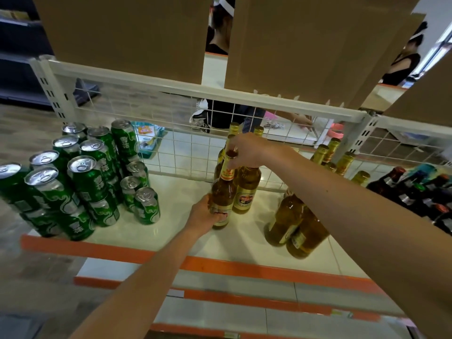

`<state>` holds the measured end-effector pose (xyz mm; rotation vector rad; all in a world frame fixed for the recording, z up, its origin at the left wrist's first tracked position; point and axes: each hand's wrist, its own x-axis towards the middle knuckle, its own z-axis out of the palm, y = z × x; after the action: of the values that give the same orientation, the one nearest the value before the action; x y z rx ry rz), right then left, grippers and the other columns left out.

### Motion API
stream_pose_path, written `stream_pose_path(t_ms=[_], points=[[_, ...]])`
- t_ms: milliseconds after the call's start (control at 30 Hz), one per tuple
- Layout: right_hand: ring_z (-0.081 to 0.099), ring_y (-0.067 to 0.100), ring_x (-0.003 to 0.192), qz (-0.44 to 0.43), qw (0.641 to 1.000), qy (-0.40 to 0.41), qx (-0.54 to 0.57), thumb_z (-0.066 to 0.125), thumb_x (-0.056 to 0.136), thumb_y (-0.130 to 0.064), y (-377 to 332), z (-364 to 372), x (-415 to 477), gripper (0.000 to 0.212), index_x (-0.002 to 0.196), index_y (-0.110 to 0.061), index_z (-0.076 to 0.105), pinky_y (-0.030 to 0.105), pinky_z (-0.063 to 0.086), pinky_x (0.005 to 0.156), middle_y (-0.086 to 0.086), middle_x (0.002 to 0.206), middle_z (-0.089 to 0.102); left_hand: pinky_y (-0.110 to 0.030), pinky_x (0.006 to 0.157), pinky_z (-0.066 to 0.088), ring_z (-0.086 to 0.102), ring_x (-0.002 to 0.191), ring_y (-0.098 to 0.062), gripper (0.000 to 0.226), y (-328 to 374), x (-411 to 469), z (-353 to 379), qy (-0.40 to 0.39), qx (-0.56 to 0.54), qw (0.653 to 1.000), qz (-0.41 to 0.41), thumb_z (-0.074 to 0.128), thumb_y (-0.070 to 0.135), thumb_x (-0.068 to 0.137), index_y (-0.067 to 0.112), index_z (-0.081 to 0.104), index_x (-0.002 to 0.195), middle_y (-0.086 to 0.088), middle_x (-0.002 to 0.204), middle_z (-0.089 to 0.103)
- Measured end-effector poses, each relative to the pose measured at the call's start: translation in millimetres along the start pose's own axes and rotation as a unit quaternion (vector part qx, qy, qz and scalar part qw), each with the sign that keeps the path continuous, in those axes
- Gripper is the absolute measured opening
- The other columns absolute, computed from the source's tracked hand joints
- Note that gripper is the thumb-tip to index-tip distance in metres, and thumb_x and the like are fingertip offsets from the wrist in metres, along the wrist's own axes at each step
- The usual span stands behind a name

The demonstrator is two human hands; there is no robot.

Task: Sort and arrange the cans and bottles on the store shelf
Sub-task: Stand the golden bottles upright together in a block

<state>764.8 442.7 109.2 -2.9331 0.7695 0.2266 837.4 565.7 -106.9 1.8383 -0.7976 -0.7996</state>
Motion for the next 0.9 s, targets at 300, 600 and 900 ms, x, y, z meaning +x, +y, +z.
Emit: stream_pose_path(t_ms=[300, 600, 900], points=[[0.054, 0.018, 0.102, 0.046, 0.999, -0.006, 0.002, 0.075, 0.085, -0.035, 67.0, -27.3, -63.5, 0.039, 0.121, -0.023, 0.067, 0.034, 0.047, 0.089, -0.001, 0.119, 0.062, -0.032, 0.070, 0.051, 0.066, 0.089, -0.029, 0.020, -12.9, -59.9, 49.8, 0.243, -0.084, 0.963, -0.079, 0.071, 0.026, 0.088, 0.017, 0.058, 0.100, -0.002, 0.087, 0.065], [0.052, 0.023, 0.119, 0.062, 0.994, -0.076, -0.052, 0.076, 0.085, -0.026, 109.6, -6.6, -118.9, 0.054, 0.135, -0.025, 0.055, 0.033, 0.046, 0.093, 0.001, 0.134, 0.054, -0.034, 0.096, 0.050, 0.054, 0.116, -0.015, 0.070, 42.4, -71.9, 152.9, 0.003, 0.052, 0.997, 0.060, 0.079, 0.039, 0.078, 0.026, 0.045, 0.138, 0.005, 0.130, 0.052], [0.054, 0.021, 0.108, 0.022, 0.998, 0.026, -0.052, 0.074, 0.086, -0.020, 120.5, 13.7, -111.7, 0.035, 0.120, -0.024, 0.066, 0.032, 0.043, 0.080, 0.000, 0.117, 0.057, -0.042, 0.104, 0.046, 0.048, 0.130, -0.025, 0.086, 54.1, -54.8, 175.1, 0.044, 0.086, 0.995, 0.029, 0.076, 0.051, 0.077, 0.023, 0.034, 0.146, -0.002, 0.144, 0.046]])
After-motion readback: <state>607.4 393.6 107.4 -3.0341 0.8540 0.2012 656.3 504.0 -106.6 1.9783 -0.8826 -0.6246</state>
